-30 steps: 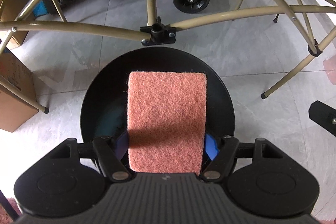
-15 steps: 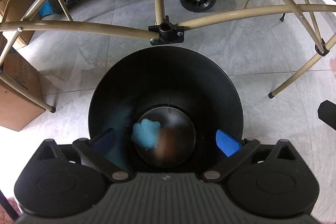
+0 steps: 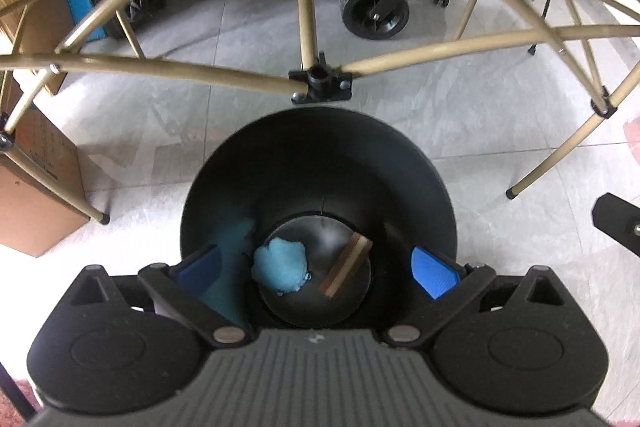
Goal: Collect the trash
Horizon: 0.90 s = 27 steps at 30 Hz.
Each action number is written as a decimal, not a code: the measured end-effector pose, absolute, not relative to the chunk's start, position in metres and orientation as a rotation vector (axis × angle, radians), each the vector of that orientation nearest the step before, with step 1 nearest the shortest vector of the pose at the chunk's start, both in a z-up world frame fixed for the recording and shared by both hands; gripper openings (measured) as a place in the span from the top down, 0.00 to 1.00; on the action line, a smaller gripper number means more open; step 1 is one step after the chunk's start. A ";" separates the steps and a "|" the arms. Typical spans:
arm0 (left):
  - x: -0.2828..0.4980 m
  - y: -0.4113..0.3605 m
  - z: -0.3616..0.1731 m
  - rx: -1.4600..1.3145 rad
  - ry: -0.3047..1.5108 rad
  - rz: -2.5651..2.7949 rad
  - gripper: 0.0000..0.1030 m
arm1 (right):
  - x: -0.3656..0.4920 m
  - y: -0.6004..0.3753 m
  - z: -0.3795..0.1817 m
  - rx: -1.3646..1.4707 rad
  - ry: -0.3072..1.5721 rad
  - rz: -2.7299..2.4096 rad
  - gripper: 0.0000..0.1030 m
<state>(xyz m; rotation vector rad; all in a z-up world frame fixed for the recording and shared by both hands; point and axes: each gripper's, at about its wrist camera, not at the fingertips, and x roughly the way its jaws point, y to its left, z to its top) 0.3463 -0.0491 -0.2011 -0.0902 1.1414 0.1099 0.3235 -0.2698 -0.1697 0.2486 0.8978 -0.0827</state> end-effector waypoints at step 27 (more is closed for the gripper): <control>0.282 0.008 -0.032 -0.124 0.448 0.063 0.00 | 0.301 -0.247 -0.047 0.253 0.409 0.242 0.00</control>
